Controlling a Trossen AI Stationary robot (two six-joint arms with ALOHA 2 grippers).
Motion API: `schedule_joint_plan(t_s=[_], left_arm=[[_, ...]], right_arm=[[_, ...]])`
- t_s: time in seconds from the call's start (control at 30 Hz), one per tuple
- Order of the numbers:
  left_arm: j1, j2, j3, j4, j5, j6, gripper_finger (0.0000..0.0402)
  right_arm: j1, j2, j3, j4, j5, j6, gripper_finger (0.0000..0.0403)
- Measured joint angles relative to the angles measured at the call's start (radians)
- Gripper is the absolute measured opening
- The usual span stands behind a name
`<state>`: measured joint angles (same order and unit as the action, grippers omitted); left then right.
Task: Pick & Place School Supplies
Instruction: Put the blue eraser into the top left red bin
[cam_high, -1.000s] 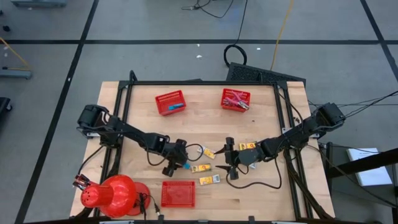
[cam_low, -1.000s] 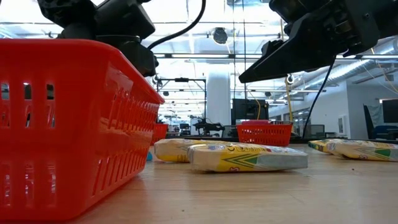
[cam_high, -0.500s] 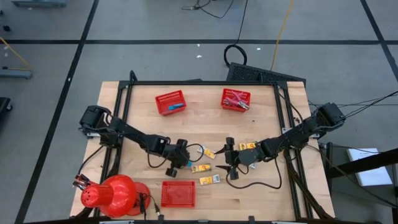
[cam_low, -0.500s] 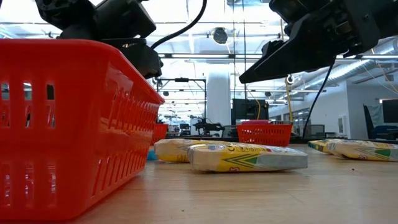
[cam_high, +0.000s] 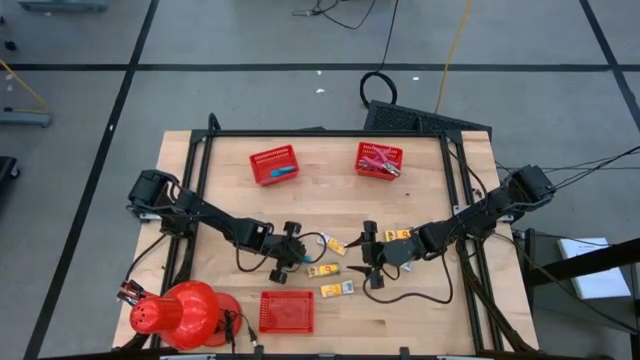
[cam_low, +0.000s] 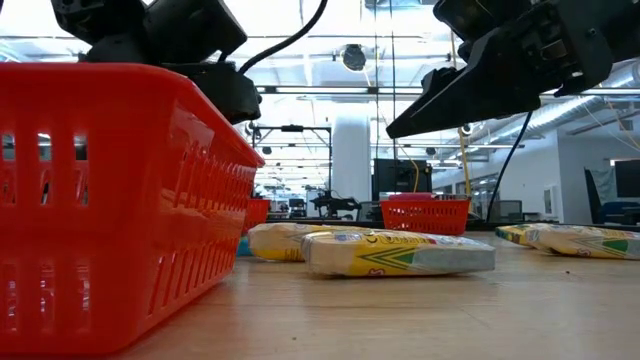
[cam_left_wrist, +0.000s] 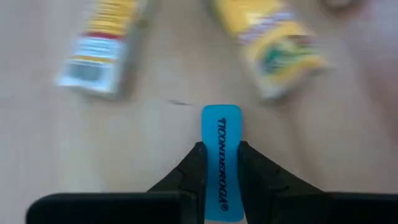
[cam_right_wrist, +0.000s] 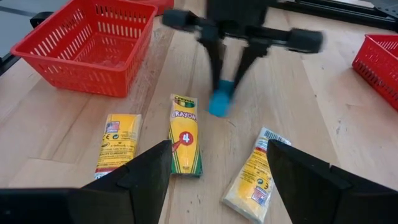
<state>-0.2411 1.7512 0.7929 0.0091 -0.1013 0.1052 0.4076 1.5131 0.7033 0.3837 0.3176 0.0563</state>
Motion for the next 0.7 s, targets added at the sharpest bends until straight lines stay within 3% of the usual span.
schedule_joint_plan(t_s=[0.17,0.33,0.5,0.7], left_arm=[[0.027,-0.015,-0.004,-0.006,-0.183,0.005,0.0054],[0.068,-0.063,-0.004,0.011,-0.167,0.027,0.0053],[0.109,-0.127,-0.010,0.017,-0.218,0.052,0.0053],[0.212,-0.219,-0.069,0.038,-0.232,0.073,0.0050]], right_arm=[[0.000,0.000,0.000,-0.001,-0.001,0.000,0.0254],[0.000,0.000,0.000,-0.004,-0.003,0.000,0.0254],[0.000,0.000,0.000,-0.010,-0.005,0.002,0.0254],[0.000,0.000,0.000,-0.011,-0.005,0.003,0.0254]])
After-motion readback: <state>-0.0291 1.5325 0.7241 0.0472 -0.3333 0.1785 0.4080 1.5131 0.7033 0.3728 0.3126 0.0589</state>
